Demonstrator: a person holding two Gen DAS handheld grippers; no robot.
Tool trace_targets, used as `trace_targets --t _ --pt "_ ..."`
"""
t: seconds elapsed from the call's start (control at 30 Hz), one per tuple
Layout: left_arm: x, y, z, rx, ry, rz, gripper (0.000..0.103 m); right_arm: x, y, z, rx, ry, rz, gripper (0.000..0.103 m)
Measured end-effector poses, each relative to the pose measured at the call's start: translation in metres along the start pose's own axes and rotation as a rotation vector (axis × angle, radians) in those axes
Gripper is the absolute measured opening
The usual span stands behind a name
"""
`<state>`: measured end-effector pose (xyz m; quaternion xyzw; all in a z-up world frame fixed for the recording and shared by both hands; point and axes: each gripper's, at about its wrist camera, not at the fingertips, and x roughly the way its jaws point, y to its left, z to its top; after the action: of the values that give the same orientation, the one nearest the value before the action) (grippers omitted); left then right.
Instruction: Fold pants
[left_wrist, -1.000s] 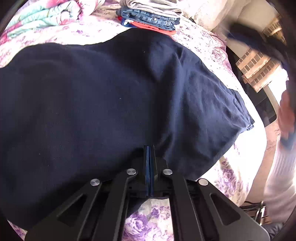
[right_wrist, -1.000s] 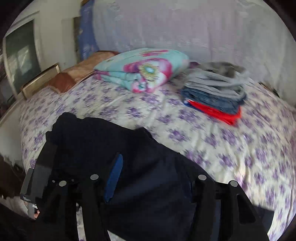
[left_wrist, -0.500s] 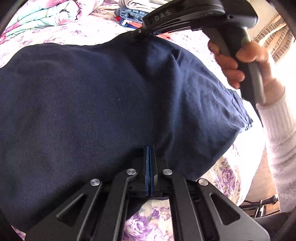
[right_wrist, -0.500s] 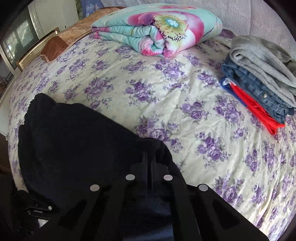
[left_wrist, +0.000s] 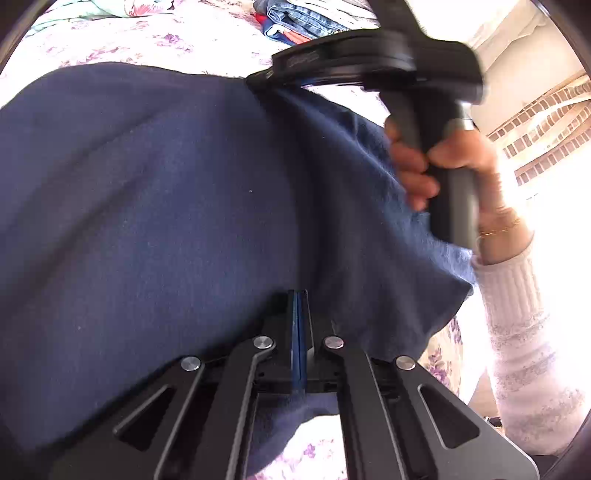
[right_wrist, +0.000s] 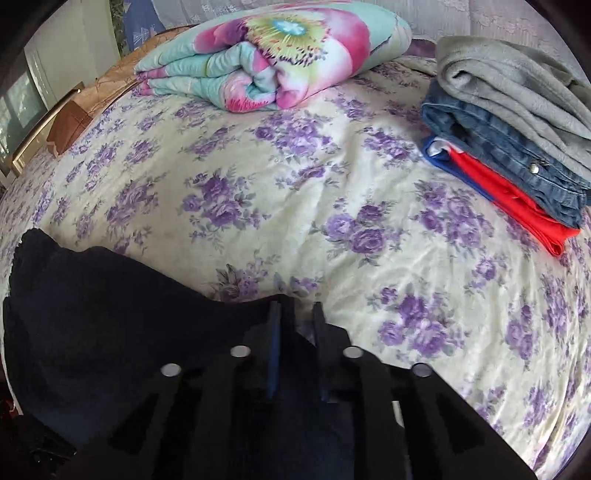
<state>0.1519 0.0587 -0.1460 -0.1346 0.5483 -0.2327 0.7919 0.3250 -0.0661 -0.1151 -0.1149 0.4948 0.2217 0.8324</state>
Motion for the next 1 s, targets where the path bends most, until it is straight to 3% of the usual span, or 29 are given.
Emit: trace_targets --t 0.07,0.13,0.17,0.27,0.3,0.33,0.47,0.6,0.7,0.77,0.87,1.0 --pt "-0.011 -0.006 0.004 0.028 0.000 0.071 0.001 -0.034 -0.013 -0.004 0.043 -0.071 0.019 0.033" --pt "-0.023 -0.013 0.014 0.039 -0.012 0.100 0.002 -0.070 -0.024 -0.013 0.061 -0.146 0.002 0.051" --pt "-0.030 -0.016 0.020 0.041 -0.011 0.099 0.002 -0.087 -0.028 -0.021 0.069 -0.183 -0.019 0.055" --pt "-0.042 -0.028 0.053 0.057 -0.035 0.113 0.002 -0.114 -0.045 -0.051 0.122 -0.207 -0.062 0.056" --pt "-0.041 -0.034 0.068 0.062 -0.045 0.127 0.002 -0.117 -0.050 -0.063 0.149 -0.203 -0.063 0.035" --pt "-0.037 -0.038 0.083 0.058 -0.047 0.130 0.002 -0.116 -0.053 -0.073 0.159 -0.183 -0.060 0.000" --pt "0.001 -0.053 0.130 0.053 0.001 0.109 0.002 -0.096 -0.049 -0.102 0.171 -0.111 -0.103 0.000" --pt "0.056 -0.057 0.166 0.051 0.069 0.193 0.002 -0.079 -0.054 -0.107 0.202 -0.102 -0.156 0.000" --pt "0.084 -0.039 0.173 0.012 0.109 0.219 0.001 -0.062 -0.066 -0.100 0.232 -0.073 -0.175 0.000" --pt "0.083 -0.031 0.176 -0.006 0.092 0.167 0.002 -0.035 -0.082 -0.100 0.287 0.007 -0.152 0.000" --pt "0.082 -0.025 0.177 -0.018 0.094 0.131 0.002 -0.031 -0.086 -0.098 0.309 -0.014 -0.149 0.000" --pt "0.080 -0.029 0.175 0.012 0.072 0.163 0.002 -0.059 -0.079 -0.107 0.314 -0.040 -0.150 0.000"
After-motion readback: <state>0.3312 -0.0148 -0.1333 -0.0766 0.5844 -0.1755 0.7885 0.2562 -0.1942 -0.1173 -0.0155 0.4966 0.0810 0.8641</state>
